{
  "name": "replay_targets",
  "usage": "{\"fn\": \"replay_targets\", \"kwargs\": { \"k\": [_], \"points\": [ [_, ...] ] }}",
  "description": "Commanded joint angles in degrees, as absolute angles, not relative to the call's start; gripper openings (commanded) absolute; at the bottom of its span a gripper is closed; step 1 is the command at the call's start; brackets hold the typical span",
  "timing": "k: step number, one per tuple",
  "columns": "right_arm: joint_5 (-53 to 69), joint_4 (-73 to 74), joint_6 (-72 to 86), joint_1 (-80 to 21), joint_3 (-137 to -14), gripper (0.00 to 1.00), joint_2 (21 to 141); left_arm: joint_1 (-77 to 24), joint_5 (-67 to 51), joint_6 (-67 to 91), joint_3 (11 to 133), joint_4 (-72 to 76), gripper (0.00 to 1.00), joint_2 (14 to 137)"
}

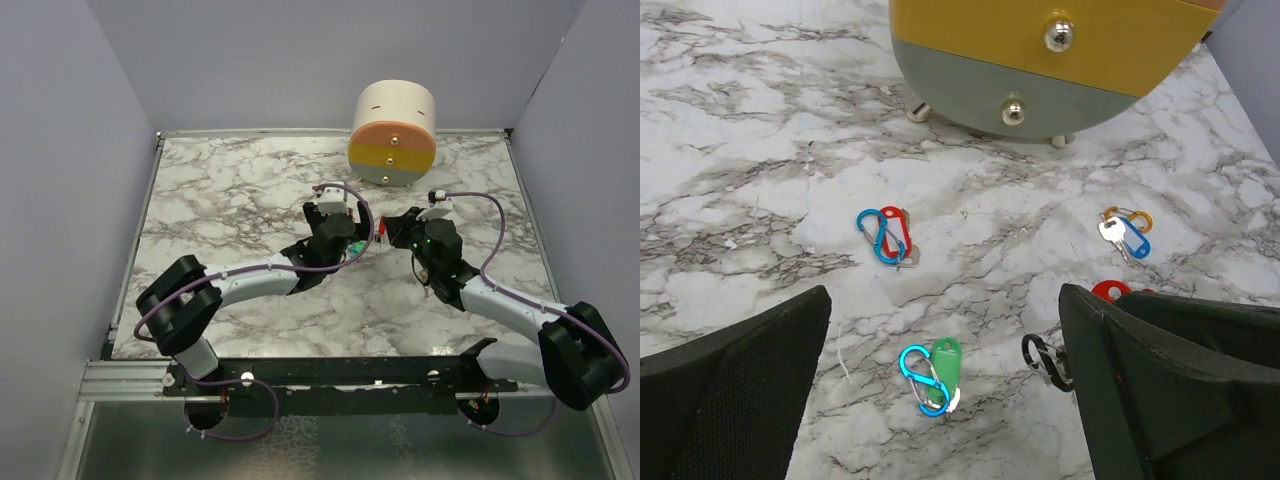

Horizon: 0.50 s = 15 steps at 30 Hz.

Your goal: Put the keys on the keyring

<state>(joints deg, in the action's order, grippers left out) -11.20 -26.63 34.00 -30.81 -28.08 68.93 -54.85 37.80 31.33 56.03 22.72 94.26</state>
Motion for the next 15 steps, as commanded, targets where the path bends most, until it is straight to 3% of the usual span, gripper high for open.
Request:
{"fn": "replay_targets", "kwargs": {
  "k": [1, 15],
  "points": [
    [-11.4, -26.5, 33.4, -31.3, -29.7, 0.01, 68.4, -54.3, 41.6, 31.9, 52.8, 23.8, 0.99, 88.9],
    [-11.3, -27.0, 32.0, -33.5, -32.5, 0.01, 71.3, -49.1, 44.9, 32.3, 45.2, 13.0, 0.99, 73.4]
  ]
}}
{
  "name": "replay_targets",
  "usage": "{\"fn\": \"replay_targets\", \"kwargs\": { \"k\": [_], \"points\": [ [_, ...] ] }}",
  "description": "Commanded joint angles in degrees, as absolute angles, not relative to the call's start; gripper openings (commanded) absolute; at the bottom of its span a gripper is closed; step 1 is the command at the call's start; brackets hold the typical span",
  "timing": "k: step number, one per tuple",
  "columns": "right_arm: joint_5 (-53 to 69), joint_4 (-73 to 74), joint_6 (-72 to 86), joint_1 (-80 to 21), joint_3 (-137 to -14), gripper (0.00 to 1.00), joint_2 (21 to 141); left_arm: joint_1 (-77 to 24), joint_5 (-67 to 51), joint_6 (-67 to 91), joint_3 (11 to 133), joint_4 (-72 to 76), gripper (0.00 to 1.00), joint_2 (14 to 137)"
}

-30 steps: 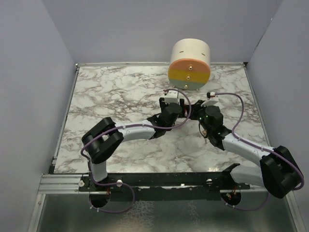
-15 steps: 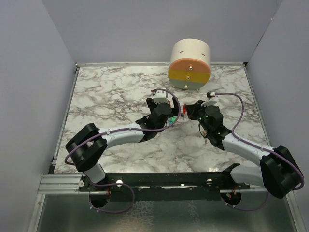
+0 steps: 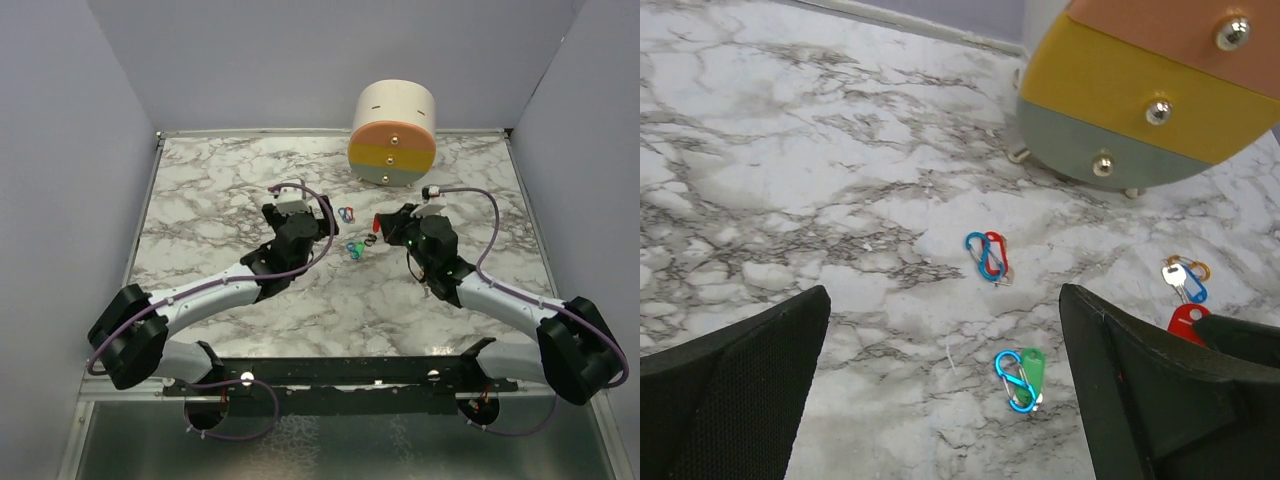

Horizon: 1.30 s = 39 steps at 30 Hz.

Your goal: Put the keys on the keyring

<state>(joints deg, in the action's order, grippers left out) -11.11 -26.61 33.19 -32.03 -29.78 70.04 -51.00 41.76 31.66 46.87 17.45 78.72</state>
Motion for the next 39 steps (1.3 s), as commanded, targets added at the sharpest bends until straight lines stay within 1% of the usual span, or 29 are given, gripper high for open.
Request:
{"fn": "replay_targets", "kwargs": {
  "k": [1, 9, 19, 29, 39],
  "points": [
    [-11.6, -27.1, 31.7, -34.0, -33.0, 0.01, 71.7, -48.6, 45.3, 32.2, 44.3, 12.5, 0.99, 72.1],
    [-15.0, -27.5, 30.1, -39.4, -38.3, 0.01, 77.6, -44.2, 45.0, 32.0, 39.9, 10.1, 0.99, 63.3],
    [-15.8, -29.0, 29.4, -45.1, -49.1, 0.01, 92.0, -42.0, 43.7, 30.6, 40.6, 5.8, 0.99, 60.9],
    [-14.0, -29.3, 29.3, -45.8, -57.8, 0.01, 102.6, -41.1, 43.1, 30.1, 40.4, 4.5, 0.99, 59.6],
    [-13.5, -29.5, 30.1, -45.7, -60.2, 0.01, 107.3, -40.3, 42.2, 30.1, 40.3, 4.6, 0.99, 60.2]
  ]
}}
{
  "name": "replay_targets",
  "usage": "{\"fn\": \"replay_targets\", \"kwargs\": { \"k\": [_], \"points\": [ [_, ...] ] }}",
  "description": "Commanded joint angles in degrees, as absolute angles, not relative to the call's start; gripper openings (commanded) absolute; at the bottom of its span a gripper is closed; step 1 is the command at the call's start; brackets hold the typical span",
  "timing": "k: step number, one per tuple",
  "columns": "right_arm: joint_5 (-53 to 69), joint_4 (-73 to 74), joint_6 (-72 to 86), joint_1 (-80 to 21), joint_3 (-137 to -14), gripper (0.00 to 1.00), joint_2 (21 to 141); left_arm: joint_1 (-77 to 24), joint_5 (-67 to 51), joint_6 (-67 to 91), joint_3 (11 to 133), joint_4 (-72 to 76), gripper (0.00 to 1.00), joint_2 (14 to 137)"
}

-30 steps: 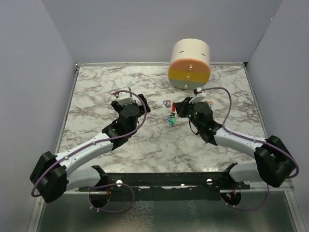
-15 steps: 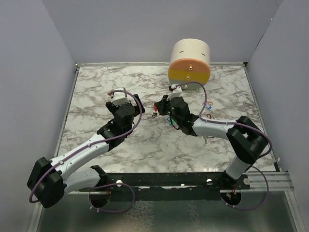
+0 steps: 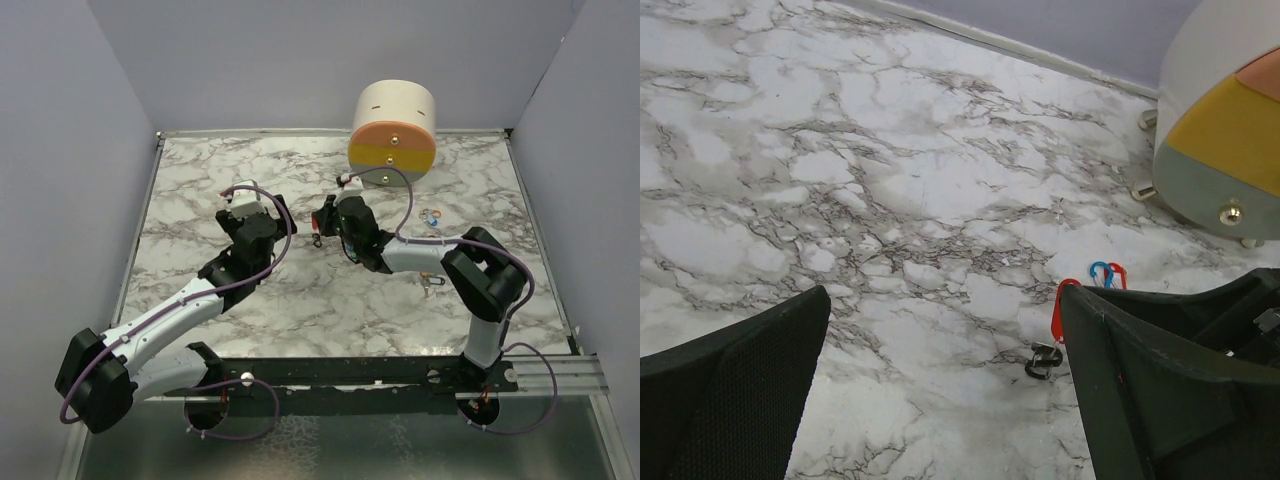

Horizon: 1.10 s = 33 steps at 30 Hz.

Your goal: Put the keys on the keyring

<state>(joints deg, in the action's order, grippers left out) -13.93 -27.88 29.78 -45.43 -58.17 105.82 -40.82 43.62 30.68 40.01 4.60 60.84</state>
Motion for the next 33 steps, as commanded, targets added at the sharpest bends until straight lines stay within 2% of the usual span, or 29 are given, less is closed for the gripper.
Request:
{"fn": "replay_targets", "kwargs": {
  "k": [1, 8, 12, 15, 21, 28, 33],
  "points": [
    [-13.4, -29.5, 30.1, -45.8, -60.3, 0.01, 107.6, -40.2, 42.1, 30.1, 40.3, 4.7, 0.99, 60.4],
    [-12.5, -29.2, 28.9, -45.7, -63.1, 0.01, 109.0, -40.0, 41.3, 30.2, 40.6, 4.8, 0.99, 61.0],
    [-13.7, -30.3, 27.7, -45.7, -63.2, 0.33, 107.4, -40.0, 41.3, 30.2, 41.0, 4.0, 0.99, 60.8],
    [-15.9, -31.6, 26.9, -45.7, -60.5, 0.47, 103.7, -40.0, 41.1, 30.3, 41.2, 3.3, 0.99, 60.3],
    [-23.9, -27.6, 25.8, -45.7, -53.1, 0.51, 91.4, -39.9, 40.5, 30.5, 41.3, 1.6, 0.99, 58.5],
    [-39.7, -11.9, 27.1, -45.6, -43.1, 0.75, 69.7, -39.9, 41.7, 30.0, 43.4, -4.1, 0.99, 57.2],
    [-48.7, 1.3, 30.1, -45.4, -40.5, 0.79, 54.5, -39.9, 41.6, 30.5, 43.9, -5.2, 0.99, 55.4]
  ]
}}
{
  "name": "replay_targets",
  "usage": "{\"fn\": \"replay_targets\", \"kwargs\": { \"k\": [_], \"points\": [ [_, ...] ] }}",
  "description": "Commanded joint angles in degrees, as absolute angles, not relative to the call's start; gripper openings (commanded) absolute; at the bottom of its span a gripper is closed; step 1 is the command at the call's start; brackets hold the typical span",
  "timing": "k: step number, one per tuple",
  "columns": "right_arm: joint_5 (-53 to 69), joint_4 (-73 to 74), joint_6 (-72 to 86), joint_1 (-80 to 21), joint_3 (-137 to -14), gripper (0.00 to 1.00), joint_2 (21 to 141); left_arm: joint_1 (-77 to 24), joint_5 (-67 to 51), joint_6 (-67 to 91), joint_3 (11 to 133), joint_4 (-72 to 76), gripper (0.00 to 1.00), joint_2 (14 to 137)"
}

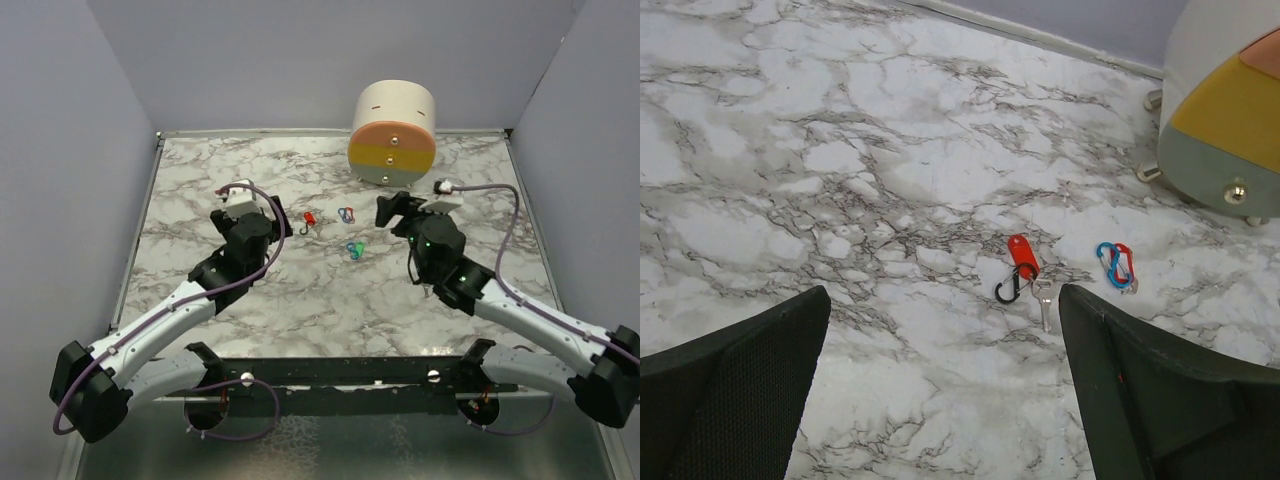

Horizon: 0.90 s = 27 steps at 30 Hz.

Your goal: Put the keys on the keyring

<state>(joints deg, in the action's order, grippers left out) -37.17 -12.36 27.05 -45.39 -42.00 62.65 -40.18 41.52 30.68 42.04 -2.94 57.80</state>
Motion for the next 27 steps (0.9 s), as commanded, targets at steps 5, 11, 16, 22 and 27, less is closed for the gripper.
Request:
{"fn": "replay_targets", "kwargs": {
  "k": [5, 11, 16, 22, 27],
  "points": [
    [-52.8, 14.8, 39.7, -45.5, -36.0, 0.82, 41.3, -39.9, 41.9, 30.3, 42.6, -5.3, 0.99, 52.0],
    [-53.9, 13.7, 36.5, -45.5, -30.8, 0.85, 34.0, -39.9, 42.3, 32.6, 40.0, -8.1, 0.99, 48.7],
    [-53.3, 12.0, 36.7, -45.5, -29.5, 0.87, 34.5, -39.9, 43.0, 33.4, 39.1, -7.7, 0.99, 47.7],
    [-50.9, 9.3, 35.2, -45.5, -29.5, 0.9, 38.5, -39.9, 43.4, 33.4, 38.3, -7.7, 0.99, 47.6],
    [-57.2, 11.2, 42.5, -45.5, -28.2, 0.91, 39.0, -39.9, 44.0, 33.5, 37.7, -7.9, 0.99, 47.0]
  ]
}}
